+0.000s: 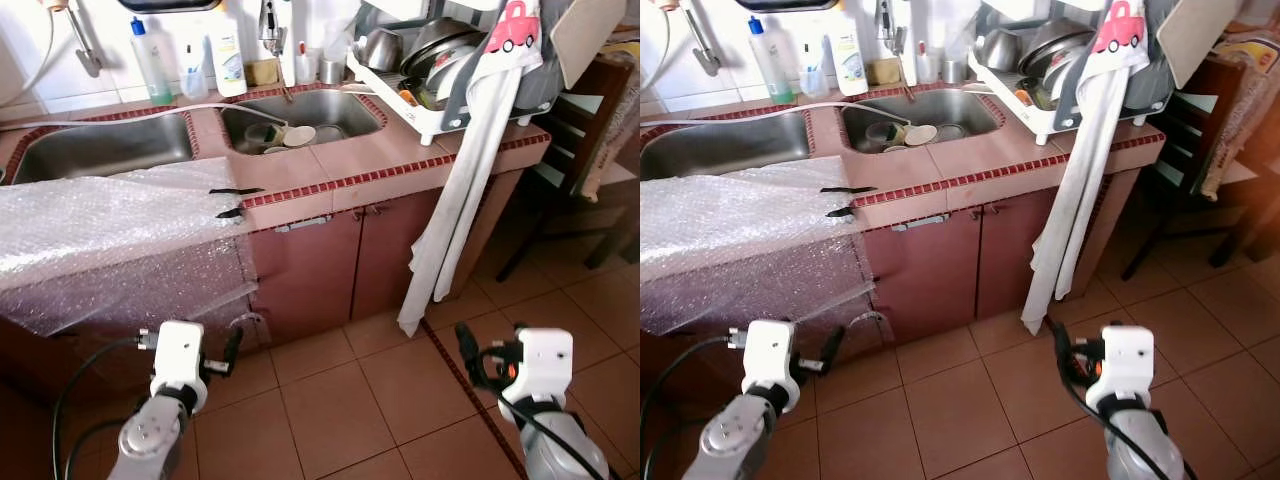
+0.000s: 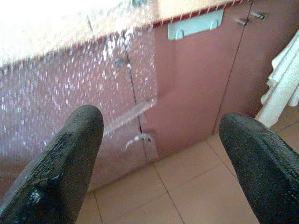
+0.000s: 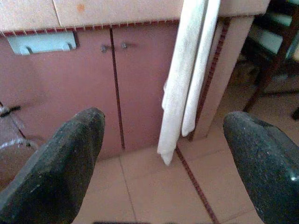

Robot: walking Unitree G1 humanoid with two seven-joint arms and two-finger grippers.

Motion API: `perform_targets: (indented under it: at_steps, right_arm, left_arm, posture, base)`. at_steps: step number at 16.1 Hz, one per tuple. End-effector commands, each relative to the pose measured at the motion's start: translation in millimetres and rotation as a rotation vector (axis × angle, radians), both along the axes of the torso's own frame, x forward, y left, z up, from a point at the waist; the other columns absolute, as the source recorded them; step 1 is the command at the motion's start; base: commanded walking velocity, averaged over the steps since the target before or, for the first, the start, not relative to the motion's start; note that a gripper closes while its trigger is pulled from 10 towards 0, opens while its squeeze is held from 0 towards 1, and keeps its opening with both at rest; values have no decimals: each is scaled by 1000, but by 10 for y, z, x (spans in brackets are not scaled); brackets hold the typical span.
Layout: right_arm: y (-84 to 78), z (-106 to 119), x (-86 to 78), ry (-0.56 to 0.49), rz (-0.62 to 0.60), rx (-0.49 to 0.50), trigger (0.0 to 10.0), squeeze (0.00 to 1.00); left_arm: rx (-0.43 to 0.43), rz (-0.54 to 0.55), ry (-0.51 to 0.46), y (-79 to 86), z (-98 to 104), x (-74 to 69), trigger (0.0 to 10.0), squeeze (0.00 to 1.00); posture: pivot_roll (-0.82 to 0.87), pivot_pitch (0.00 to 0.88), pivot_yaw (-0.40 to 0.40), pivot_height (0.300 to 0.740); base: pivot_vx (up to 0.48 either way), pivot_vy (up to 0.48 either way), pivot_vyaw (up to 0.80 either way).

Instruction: Kitchen organization

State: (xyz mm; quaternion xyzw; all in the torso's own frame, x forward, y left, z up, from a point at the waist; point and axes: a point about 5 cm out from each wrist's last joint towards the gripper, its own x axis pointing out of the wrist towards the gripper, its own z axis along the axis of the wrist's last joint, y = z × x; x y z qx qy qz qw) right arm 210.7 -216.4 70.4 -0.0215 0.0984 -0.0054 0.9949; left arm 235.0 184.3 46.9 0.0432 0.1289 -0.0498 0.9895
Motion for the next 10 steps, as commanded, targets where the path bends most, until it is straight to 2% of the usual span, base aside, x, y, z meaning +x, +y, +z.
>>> perform_targets:
  at_steps: [1, 2, 3, 4, 5, 7, 9, 10]
  right_arm:
    - [4, 52, -6, -8, 13, -16, 10000, 0]
    - [0, 60, -24, -7, 14, -49, 10000, 0]
    - [18, 60, -23, -12, -1, -1, 10000, 1000]
    - [42, 83, -13, -27, 11, 10, 10000, 1000]
    - [61, 85, 2, -15, -1, -54, 10000, 1000]
    - [145, 120, -8, -38, 67, -28, 10000, 1000]
    - [170, 158, -27, -49, 76, -15, 10000, 1000]
    - [148, 200, -12, -78, 68, -53, 10000, 1000]
  left_arm:
    - [7, -2, -16, 37, 37, 27, 10000, 0]
    - [4, 1, -22, 45, 47, 33, 10000, 0]
    - [-25, 11, -23, 30, 40, 7, 10000, 945]
    - [-36, 17, -28, 13, 36, -12, 10000, 1000]
    - [-44, 39, -52, 7, 52, -28, 10000, 1000]
    - [-24, 92, -96, 27, 111, -6, 10000, 1000]
    - [-30, 125, -124, 49, 141, 2, 10000, 1000]
    - [-29, 125, -143, 53, 169, 1, 10000, 1000]
  posture:
    - [-139, 36, 73, 740]
    - [-140, 37, 72, 740]
    - [-140, 43, 69, 740]
    - [-137, 45, 66, 740]
    - [-135, 45, 63, 740]
    - [-129, 46, 60, 740]
    - [-125, 46, 57, 740]
    - [-122, 47, 60, 740]
  base:
    - [0, 0, 0]
    - [0, 0, 0]
    - [0, 0, 0]
    - [0, 0, 0]
    - [0, 0, 0]
    - [0, 0, 0]
    - [0, 0, 0]
    - [0, 0, 0]
